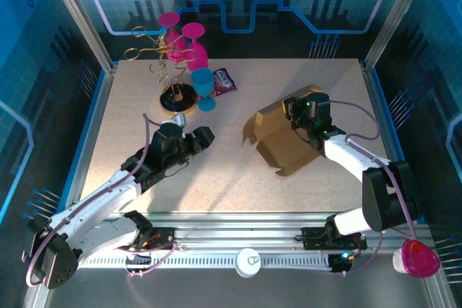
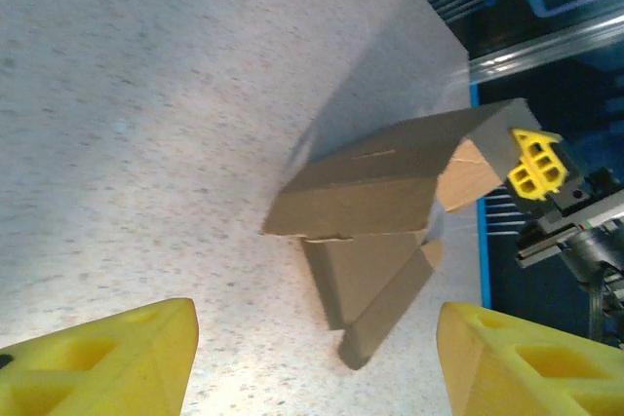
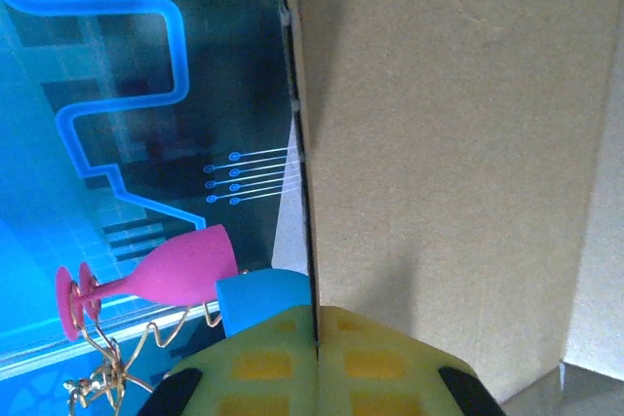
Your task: Fold the paper box
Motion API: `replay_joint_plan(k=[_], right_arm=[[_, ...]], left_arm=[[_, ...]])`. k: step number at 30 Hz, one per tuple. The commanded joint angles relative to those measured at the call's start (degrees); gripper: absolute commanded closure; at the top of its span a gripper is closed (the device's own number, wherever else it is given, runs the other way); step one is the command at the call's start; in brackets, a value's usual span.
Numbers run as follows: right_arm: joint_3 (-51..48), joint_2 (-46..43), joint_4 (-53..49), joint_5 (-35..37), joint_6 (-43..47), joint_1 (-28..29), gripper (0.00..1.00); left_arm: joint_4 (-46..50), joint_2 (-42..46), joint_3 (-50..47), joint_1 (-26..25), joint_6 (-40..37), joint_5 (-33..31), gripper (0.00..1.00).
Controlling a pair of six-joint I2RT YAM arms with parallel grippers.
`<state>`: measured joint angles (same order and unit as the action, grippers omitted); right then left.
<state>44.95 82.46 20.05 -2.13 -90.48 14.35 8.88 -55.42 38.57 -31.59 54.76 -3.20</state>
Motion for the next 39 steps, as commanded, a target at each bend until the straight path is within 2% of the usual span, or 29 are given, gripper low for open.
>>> replay_joint_plan(k=[1,5,15,21,29,33,36,39], right_arm=[[-1.1,2.3,9.9,0.9,1.9,1.5,1.00],[-2.6,4.8,12.3,0.0,1.3,1.7,1.00],[-5.1,6.1,10.6,-4.2,3.5,0.1,1.00],[-5.1,5.9,9.0,-6.3,5.0,-1.4,1.00],[-2.7,6.9,7.3,-8.2,5.6,-1.8,1.00],[-2.2,7.2,6.6,-8.4,5.8,-2.0,1.00],[-2.1,7.5,6.8,-8.4,5.4,-1.9,1.00],[-1.6,7.7,7.2,-8.4,5.1,-1.9,1.00]], left_arm=[[8.2,-0.2,2.5,1.9,-4.3,3.0,0.33],[9.3,-3.5,6.0,2.1,-7.8,5.3,0.34],[7.6,-17.6,15.3,1.9,-16.3,11.5,0.39],[7.2,-24.2,20.3,-0.3,-22.1,13.1,0.46],[10.4,-33.7,27.3,-3.7,-35.3,11.2,0.56],[10.6,-36.1,30.1,-4.1,-37.0,12.1,0.55],[12.2,-38.5,32.5,-5.1,-37.3,10.6,0.54],[13.6,-40.7,34.0,-6.0,-36.1,7.9,0.58]])
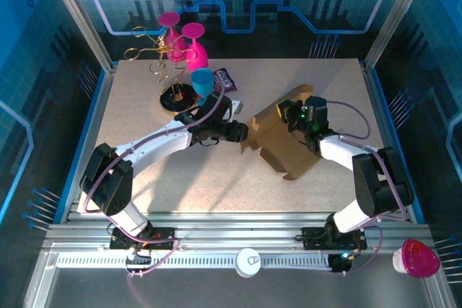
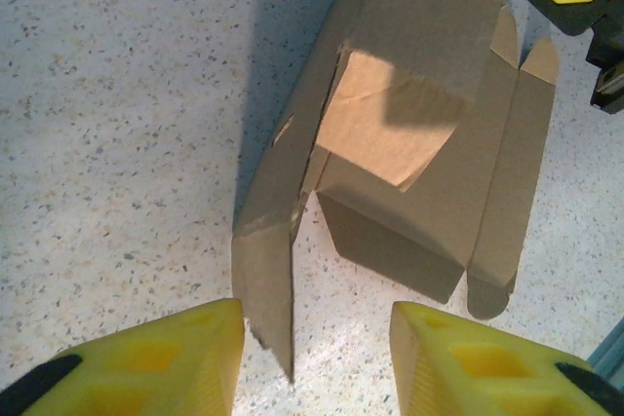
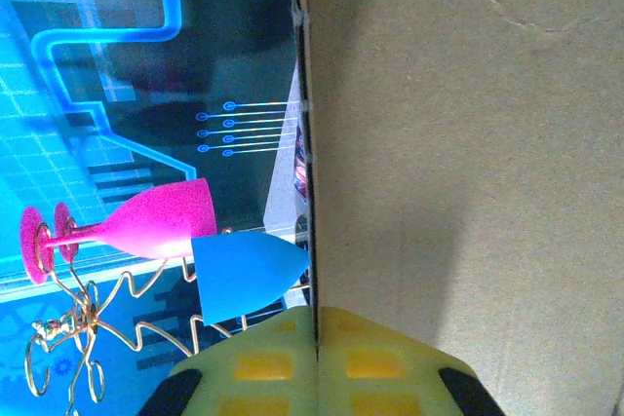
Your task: Fold the paper box
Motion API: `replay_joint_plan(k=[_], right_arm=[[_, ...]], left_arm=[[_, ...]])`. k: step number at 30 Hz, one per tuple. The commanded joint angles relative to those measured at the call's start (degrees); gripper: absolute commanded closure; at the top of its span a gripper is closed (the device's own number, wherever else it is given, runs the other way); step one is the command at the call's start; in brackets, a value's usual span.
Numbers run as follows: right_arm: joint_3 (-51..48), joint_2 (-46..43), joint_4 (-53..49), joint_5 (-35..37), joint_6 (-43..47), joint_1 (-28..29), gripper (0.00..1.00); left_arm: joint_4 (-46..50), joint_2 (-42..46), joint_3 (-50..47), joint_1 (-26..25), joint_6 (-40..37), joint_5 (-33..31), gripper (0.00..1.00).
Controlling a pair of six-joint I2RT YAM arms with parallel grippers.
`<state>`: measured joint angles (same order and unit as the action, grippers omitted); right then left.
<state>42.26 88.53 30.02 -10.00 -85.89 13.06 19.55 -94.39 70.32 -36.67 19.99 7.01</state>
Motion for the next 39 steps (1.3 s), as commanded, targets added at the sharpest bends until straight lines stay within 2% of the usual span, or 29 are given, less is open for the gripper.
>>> replay_joint_plan(k=[1,6,10,11,17,22,24,26,31,33,36,39], right_arm=[[1.2,1.7,-2.6,-0.5,0.5,-0.6,1.00],[0.8,1.6,-1.2,-0.4,0.0,-0.7,1.00],[-0.6,1.0,1.8,-0.1,-0.5,-0.5,1.00],[-1.1,0.7,2.8,0.2,-0.6,-0.3,1.00],[-7.0,0.1,14.8,5.2,-5.8,2.0,1.00],[-10.5,3.3,27.4,15.2,-11.7,8.3,1.00],[-10.7,6.2,32.5,19.1,-14.0,11.2,1.00],[-10.0,8.8,35.6,21.2,-15.5,13.1,1.00],[-9.2,10.1,34.3,21.1,-14.9,12.8,1.00],[-9.5,10.1,34.0,20.0,-14.1,12.1,1.00],[-10.2,10.3,34.7,18.9,-13.7,11.0,1.00],[-10.3,9.8,34.9,17.2,-13.3,10.0,1.00]], left_arm=[[2.9,-2.2,2.4,-1.1,-0.6,-3.0,0.60],[3.2,-4.2,4.0,-2.6,3.5,-8.4,0.77],[5.4,-5.7,7.3,-4.7,8.1,-15.2,0.98],[6.8,-6.4,8.3,-5.0,9.4,-17.1,1.00],[15.3,-10.5,15.5,-5.7,13.2,-24.1,1.00],[24.3,-12.8,21.8,-4.7,13.9,-34.5,1.00],[24.9,-13.2,22.4,-3.4,14.7,-34.3,1.00],[22.9,-12.9,22.0,-2.5,14.7,-31.1,0.93],[15.6,-7.0,17.5,-2.2,13.2,-23.6,0.55],[15.2,-3.1,16.0,-1.8,13.6,-21.8,0.46],[15.9,4.1,13.0,-0.3,15.6,-18.9,0.41],[15.6,10.2,7.0,3.9,19.7,-13.7,0.42]])
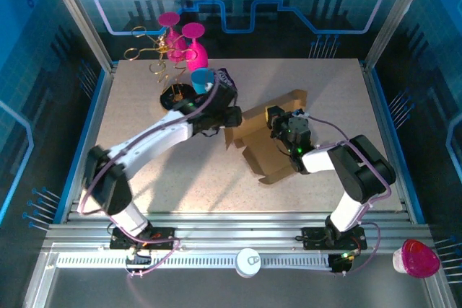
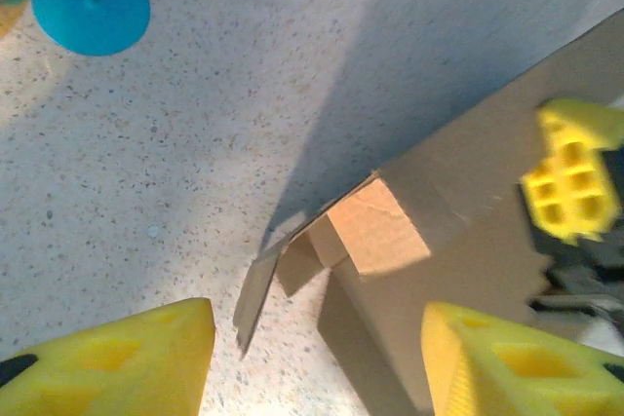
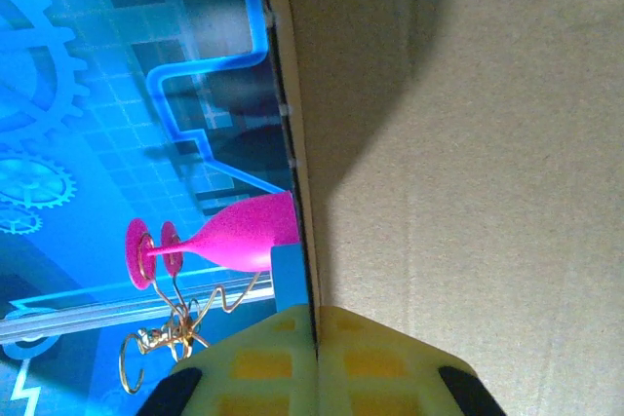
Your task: Fold the paper box
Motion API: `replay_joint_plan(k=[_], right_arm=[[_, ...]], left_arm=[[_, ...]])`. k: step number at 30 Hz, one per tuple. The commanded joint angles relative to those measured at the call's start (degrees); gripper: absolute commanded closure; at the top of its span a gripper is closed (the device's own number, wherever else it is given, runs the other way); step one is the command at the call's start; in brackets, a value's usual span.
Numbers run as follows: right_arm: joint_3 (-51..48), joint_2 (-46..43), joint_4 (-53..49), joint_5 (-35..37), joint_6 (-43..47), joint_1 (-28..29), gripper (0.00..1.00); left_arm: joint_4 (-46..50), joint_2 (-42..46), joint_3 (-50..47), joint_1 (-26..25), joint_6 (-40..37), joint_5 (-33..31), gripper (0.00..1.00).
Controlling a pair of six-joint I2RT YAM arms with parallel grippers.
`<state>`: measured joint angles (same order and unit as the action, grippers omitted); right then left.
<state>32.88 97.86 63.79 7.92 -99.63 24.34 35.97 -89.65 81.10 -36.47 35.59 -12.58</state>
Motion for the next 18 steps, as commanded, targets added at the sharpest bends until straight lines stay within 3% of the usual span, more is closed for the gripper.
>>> replay_joint_plan(k=[1,6,12,18], right_arm=[[-0.8,0.2,0.7,-1.6,1.1,-1.5,1.00],[-0.5,-2.0,-2.2,-5.8,3.7,-2.1,1.00],[-1.8,-3.3,-4.1,-9.7,5.6,-3.8,1.00],[-0.3,-3.7,-7.1,-15.5,7.4,-6.7,1.00]], left_arm=[[-1.3,6.6,-6.4,5.9,5.7,8.7,0.45],[-12.5,7.6,-17.3,11.8,9.8,19.1,0.63],[-26.2,3.4,-23.7,11.7,1.3,23.9,0.76],[-44.3,4.7,-35.7,11.2,-9.9,27.9,0.74]])
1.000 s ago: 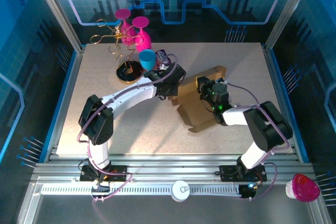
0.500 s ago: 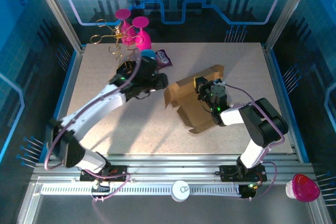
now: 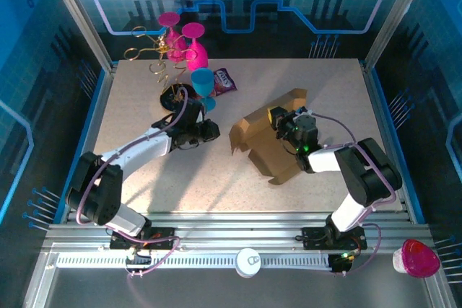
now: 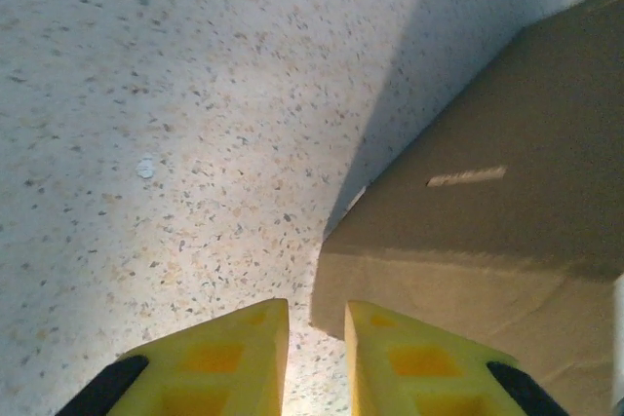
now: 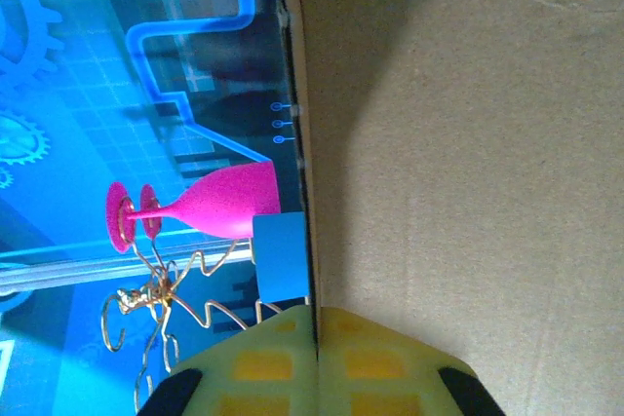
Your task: Fold the paper box
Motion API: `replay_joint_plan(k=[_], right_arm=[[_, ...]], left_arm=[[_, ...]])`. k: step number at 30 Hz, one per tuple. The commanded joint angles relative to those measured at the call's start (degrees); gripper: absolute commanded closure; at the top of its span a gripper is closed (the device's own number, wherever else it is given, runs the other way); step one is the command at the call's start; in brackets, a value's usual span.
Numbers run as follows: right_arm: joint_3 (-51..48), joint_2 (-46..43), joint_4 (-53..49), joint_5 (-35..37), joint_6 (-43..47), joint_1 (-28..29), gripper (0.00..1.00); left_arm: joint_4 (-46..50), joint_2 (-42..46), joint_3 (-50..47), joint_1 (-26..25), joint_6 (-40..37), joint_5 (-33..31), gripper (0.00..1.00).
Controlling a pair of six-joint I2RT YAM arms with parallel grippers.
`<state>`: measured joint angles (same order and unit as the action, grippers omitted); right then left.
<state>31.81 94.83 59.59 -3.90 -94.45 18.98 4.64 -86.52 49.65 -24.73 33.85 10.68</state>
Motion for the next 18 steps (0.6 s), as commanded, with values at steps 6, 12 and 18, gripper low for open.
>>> replay_joint_plan(k=[6,12,18], right_arm=[[1.1,1.0,-1.8,-6.1,1.9,-2.3,1.00],[1.0,2.4,0.4,-6.6,1.4,-2.4,1.00],[1.1,3.6,3.7,-8.1,1.1,-2.9,1.00]], left_arm=[[-19.7,-1.5,-6.8,-2.6,-14.4,7.3,0.68],[-22.4,-5.2,-5.6,-6.7,-16.7,5.9,0.62],[-24.0,-6.5,-5.2,-10.5,-17.7,1.4,0.56]])
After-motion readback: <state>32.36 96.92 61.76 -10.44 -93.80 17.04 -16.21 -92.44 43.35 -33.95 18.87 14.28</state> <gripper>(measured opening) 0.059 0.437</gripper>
